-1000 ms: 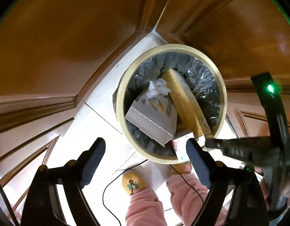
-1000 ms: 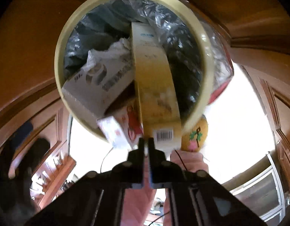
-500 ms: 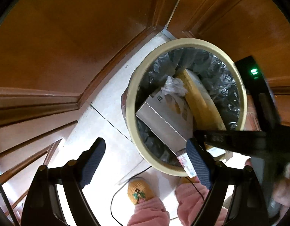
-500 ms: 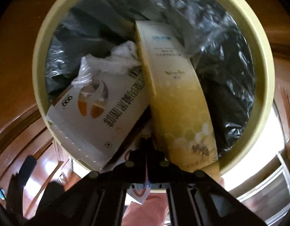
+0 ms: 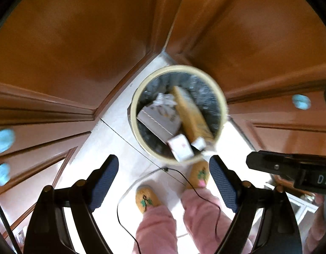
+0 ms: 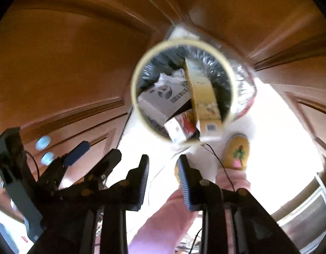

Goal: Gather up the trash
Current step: 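Raise both open tools from the bin back toward the counter, then grasp a clear plastic bag with the left tool while the right grasps another bag, then carry both held plastic bags off the counter down toward the trash bin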

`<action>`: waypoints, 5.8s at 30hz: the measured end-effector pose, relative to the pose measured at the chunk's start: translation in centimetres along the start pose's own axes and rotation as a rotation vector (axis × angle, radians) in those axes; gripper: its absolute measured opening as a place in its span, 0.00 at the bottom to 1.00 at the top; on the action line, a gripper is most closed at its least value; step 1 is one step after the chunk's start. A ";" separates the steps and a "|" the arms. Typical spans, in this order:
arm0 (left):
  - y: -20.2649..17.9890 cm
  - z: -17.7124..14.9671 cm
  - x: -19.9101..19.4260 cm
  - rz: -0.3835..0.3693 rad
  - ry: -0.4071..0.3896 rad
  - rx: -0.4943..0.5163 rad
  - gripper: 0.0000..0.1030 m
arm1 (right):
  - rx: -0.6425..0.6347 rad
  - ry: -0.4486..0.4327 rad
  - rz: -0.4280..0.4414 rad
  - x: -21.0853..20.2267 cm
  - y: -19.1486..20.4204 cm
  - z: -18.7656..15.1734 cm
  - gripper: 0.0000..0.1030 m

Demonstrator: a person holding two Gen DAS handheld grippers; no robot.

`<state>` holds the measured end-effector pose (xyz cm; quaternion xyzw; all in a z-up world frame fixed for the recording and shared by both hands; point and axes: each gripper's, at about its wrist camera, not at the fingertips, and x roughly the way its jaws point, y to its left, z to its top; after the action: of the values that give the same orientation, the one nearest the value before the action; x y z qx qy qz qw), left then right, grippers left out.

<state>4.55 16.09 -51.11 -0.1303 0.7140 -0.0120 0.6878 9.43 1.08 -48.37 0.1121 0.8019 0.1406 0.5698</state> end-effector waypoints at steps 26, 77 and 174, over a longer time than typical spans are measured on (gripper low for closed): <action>-17.7 -2.1 -49.8 -0.349 -0.571 0.241 0.98 | -0.104 -0.776 -0.091 -49.6 9.3 -20.2 0.38; -38.2 43.0 -32.8 0.285 -0.893 0.181 0.99 | 0.161 -0.738 0.267 -51.5 -10.1 34.7 0.14; -16.4 -7.2 -57.6 0.068 -0.772 -0.300 0.26 | -0.787 -0.776 0.266 -61.2 14.6 -12.0 0.13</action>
<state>1.40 10.73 8.87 -0.2003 0.4014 0.1645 0.8785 18.25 -7.27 14.53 0.0346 0.3998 0.4477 0.7991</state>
